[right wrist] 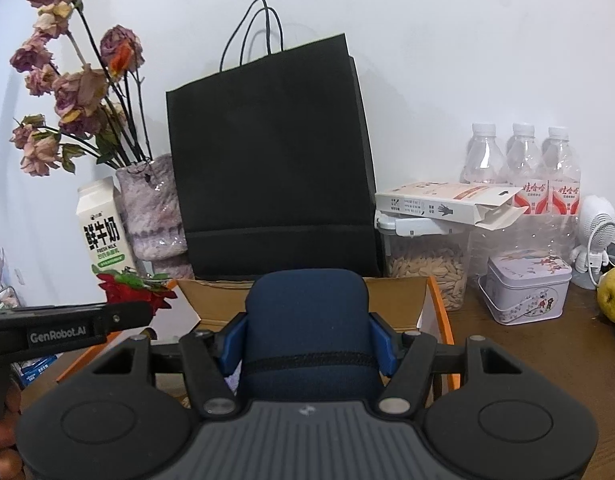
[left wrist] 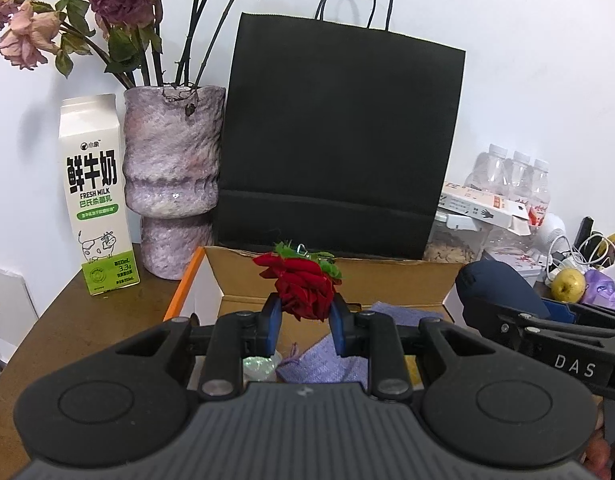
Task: Organize objects
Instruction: 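Lower both grippers into the box and open to release rose and pouch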
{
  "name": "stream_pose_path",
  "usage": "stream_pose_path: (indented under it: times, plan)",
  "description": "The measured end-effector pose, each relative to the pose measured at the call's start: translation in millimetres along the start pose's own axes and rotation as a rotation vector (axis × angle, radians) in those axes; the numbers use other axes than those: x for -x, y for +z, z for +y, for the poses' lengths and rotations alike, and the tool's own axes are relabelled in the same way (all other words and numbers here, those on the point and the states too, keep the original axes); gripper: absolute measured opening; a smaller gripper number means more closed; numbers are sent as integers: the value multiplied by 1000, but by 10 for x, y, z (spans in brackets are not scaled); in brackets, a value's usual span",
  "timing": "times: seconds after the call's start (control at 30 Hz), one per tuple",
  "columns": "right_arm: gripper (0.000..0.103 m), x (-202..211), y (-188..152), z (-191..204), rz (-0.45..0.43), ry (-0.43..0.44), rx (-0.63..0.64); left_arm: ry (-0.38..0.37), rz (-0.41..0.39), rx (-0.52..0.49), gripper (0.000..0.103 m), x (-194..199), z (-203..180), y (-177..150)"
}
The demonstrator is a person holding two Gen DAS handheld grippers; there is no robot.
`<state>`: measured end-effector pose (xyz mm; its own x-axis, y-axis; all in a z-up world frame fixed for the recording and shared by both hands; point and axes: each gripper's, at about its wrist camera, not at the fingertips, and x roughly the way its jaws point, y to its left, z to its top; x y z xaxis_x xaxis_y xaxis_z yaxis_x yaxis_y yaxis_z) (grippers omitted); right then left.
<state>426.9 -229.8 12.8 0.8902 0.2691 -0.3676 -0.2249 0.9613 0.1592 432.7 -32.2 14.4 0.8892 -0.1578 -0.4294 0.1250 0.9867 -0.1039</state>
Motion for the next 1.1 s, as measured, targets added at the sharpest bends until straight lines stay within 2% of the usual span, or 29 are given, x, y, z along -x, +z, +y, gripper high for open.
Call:
stream_pose_path:
  times: [0.47,0.67,0.73,0.83,0.9,0.93,1.0,1.03,1.1]
  plan:
    - [61,-261,6,-50,33,-12,20,13,13,-2,26,-213,56,34]
    - [64,-295,-13,-37,51,-8,29,21,25,6,34,-257,87,30]
    - [65,-296,-15,-31,56,-10,30,25,27,10,43,-263,99,27]
    - [68,-294,-15,-33,59,-18,31,23,25,14,49,-259,111,29]
    - [69,-286,-17,-38,58,-22,31,31,22,14,66,-257,111,28]
    - [71,-277,-14,-37,54,-23,31,37,21,12,70,-255,109,27]
    - [83,-252,-4,-32,43,-24,30,46,18,12,83,-253,110,27]
    - [86,-242,0,-31,38,-25,30,49,17,15,86,-251,114,27]
    - [90,-231,6,-28,34,-28,30,66,10,26,103,-247,126,27]
